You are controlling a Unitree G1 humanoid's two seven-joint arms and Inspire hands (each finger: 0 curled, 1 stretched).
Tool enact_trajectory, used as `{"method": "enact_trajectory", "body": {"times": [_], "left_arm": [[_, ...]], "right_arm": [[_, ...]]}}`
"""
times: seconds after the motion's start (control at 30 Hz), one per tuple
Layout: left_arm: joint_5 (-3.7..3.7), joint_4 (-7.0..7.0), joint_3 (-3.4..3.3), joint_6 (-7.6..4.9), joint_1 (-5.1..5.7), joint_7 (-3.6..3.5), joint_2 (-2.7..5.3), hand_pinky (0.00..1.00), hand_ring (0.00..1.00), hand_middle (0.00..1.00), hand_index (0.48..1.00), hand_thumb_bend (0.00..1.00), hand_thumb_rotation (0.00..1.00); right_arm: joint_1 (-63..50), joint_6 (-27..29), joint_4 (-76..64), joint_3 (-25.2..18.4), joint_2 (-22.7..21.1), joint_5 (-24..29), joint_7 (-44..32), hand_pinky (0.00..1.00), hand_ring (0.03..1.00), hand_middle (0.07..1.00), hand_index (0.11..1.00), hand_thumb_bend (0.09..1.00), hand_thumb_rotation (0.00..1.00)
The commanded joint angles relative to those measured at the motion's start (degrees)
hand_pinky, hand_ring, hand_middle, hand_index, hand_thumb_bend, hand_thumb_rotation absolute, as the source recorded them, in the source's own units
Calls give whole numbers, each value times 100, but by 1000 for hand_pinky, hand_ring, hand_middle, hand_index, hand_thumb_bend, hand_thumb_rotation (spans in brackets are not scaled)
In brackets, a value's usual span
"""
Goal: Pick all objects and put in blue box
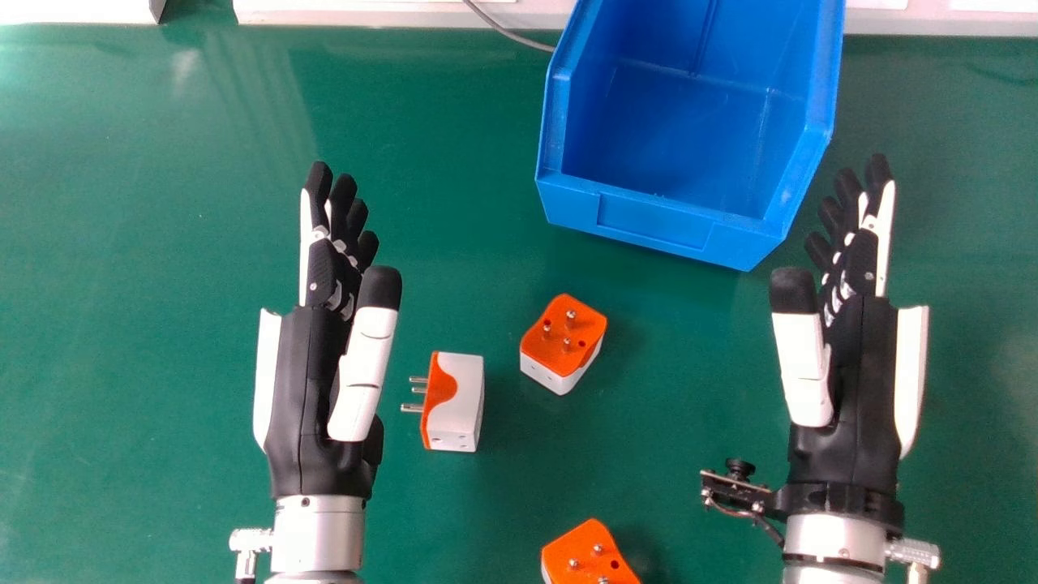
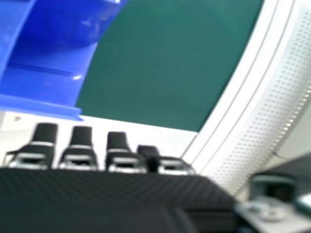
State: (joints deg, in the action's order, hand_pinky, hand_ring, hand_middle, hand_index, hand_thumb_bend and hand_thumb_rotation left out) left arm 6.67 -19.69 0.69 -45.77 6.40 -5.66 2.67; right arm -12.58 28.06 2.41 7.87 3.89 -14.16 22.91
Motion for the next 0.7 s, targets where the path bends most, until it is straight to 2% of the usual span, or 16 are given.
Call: {"method": "enact_trajectory", "body": {"times": [0.0, 0.23, 0.37, 0.53, 0.67], "left_arm": [[-44, 35, 1, -111, -11, -23, 66, 1000, 1000, 1000, 1000, 737, 803], [-50, 35, 1, -120, -10, -36, 61, 1000, 1000, 1000, 1000, 736, 803], [-78, 16, -8, -146, -11, -16, 64, 1000, 1000, 1000, 1000, 734, 804], [-68, 34, -3, -129, 1, -29, 59, 1000, 1000, 1000, 1000, 734, 806], [-95, 52, -3, -114, 9, -12, 59, 1000, 1000, 1000, 1000, 734, 806]], "right_arm": [[-18, 124, -101, 30, 199, -22, 25, 916, 950, 961, 989, 796, 1000], [-19, 109, -128, 35, 107, -67, -48, 914, 949, 961, 989, 798, 1000], [-74, -30, -273, 67, -75, -144, -282, 914, 950, 961, 989, 800, 1000], [-173, -387, -651, 155, -537, 19, -1138, 909, 950, 963, 991, 806, 1000], [-187, -677, -991, 222, -1020, 171, -1971, 909, 950, 963, 991, 806, 1000]]}}
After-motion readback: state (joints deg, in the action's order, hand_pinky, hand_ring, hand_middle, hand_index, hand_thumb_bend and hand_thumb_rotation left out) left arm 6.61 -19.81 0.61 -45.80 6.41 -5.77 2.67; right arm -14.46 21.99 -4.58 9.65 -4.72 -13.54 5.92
